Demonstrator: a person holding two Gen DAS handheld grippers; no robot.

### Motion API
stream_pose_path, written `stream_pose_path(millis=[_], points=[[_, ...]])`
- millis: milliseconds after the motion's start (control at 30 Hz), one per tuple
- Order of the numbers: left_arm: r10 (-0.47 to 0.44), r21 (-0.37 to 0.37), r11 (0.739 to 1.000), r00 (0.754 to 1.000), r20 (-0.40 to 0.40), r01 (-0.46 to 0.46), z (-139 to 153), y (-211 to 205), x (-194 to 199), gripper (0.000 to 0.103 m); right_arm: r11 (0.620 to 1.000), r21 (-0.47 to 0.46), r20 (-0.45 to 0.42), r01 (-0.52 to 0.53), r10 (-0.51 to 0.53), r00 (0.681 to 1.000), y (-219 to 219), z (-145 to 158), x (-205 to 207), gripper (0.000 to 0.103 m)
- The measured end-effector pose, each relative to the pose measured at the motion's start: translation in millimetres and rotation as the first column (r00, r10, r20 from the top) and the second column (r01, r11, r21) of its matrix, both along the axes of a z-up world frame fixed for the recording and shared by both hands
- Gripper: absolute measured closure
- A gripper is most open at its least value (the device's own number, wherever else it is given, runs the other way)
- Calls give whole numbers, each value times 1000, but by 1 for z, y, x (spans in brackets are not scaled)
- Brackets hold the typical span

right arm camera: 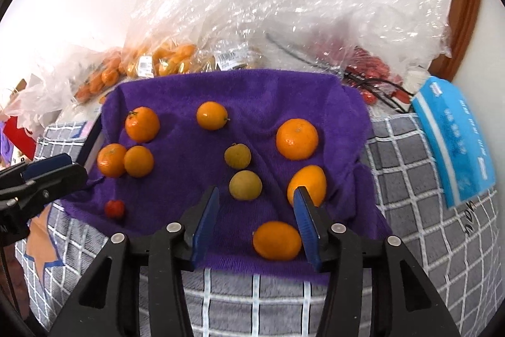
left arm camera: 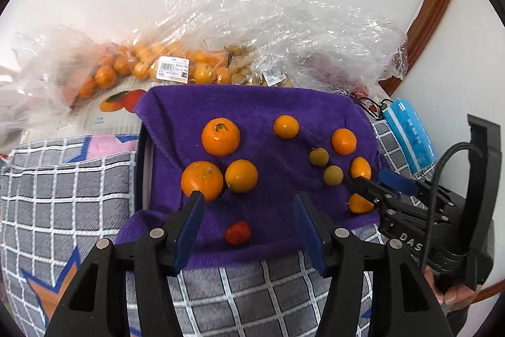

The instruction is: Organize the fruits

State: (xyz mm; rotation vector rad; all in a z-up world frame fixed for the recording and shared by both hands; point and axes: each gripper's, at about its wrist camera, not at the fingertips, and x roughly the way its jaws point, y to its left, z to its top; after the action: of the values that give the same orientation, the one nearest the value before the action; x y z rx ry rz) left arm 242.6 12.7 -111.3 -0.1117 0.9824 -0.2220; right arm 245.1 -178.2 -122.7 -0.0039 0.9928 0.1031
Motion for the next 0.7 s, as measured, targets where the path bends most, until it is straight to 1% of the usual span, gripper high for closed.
stream_pose_path(millis=[200,367,400,433,467,500,567,633,700], points=[[31,27,999,998,52,-33,20,-2,-30,41,1000,-8,35,14,-13,999,4,28,-33,50],[59,49,997,991,122,-66,42,-4,-67,36,1000,-8,95,26,-25,995,8,58,-69,37],[61,54,996,989,134,-69,46,-5,-73,34,999,-6,105,31,-31,994,8,62,-75,33],[62,62,996,987,151,-72,51,-6,-81,32,999,-3,118,37,-37,992,8,67,-82,26],[61,66,995,984,169,-73,56,-7,-90,31,999,3,143,44,-44,989,8,74,-94,22],[62,68,995,981,182,-75,60,-7,-97,28,999,5,159,48,-48,986,7,79,-102,21],[64,67,995,975,211,-80,68,-8,-114,26,998,11,189,61,-62,980,6,89,-119,15],[59,64,995,969,240,-76,77,-10,-130,18,998,15,216,65,-67,974,3,97,-134,12],[62,58,995,962,267,-81,84,-10,-146,16,997,12,248,71,-72,966,2,106,-151,9]])
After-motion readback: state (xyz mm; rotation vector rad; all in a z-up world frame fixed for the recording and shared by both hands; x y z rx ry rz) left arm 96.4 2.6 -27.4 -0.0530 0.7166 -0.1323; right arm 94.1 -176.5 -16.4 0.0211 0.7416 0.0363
